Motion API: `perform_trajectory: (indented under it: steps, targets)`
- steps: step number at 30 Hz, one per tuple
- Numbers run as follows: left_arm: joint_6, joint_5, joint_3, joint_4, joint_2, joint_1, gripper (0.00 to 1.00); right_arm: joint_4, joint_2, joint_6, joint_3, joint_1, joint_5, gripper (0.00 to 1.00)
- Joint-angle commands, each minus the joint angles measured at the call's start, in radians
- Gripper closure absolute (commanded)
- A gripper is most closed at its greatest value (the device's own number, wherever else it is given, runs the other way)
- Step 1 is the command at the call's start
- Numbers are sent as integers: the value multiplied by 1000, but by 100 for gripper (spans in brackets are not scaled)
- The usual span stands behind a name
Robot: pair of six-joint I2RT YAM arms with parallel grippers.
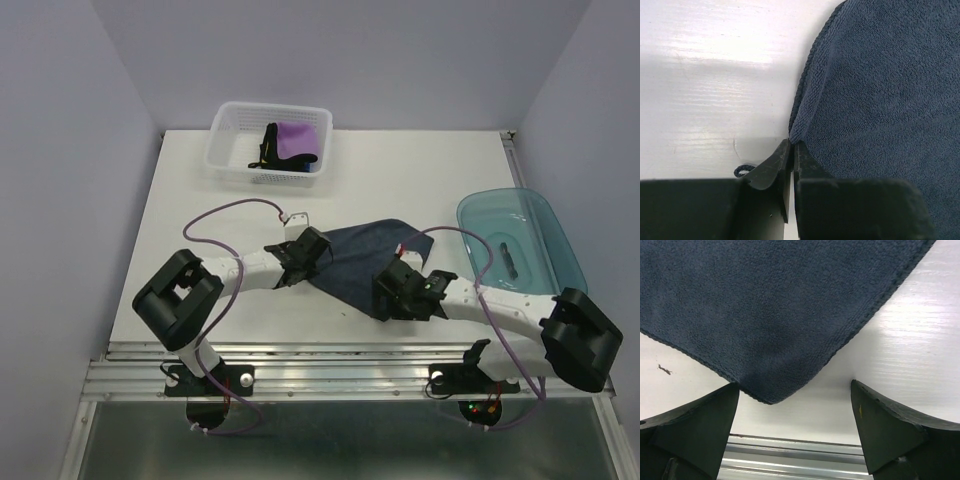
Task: Fold and stack the towels
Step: Flatten out the crumpled towel
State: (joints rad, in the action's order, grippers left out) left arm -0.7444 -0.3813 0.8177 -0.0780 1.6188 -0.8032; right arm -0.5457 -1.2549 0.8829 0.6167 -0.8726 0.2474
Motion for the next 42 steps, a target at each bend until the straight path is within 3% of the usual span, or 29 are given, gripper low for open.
perform_trajectory:
  steps: [1,6,9,10,12,13,16,21,25,34,39,42]
  targets:
    - [-15,22,-31,-85,-37,-10,94,16,-40,79,57,-66,76,4]
    - [-26,22,-55,-83,-71,-11,94,32,-77,134,64,-100,150,9]
    - [-32,21,-63,-80,-82,-16,94,41,-90,133,66,-101,156,24]
    - [-35,19,-68,-78,-89,-16,97,41,-93,133,64,-103,159,40]
    - [-36,21,-75,-75,-96,-19,99,41,-94,142,55,-103,156,59]
    - [-38,22,-75,-74,-106,-19,100,46,-87,127,54,-103,145,74]
    - [-36,27,-68,-74,-138,-25,100,43,-26,88,74,-103,136,97]
    - [-36,1,-55,-85,-284,-44,100,62,164,-60,118,-103,60,99]
    - [-23,10,-57,-91,-520,-66,100,46,305,-157,201,-101,-31,99]
    - [11,171,-17,-105,-946,-93,100,-49,426,-233,396,-103,-243,99]
    - [-21,185,-9,-144,-1025,-94,100,-40,491,-219,423,-103,-339,99]
    - [-64,132,-15,-173,-1014,-93,100,-51,515,-194,405,-101,-271,99]
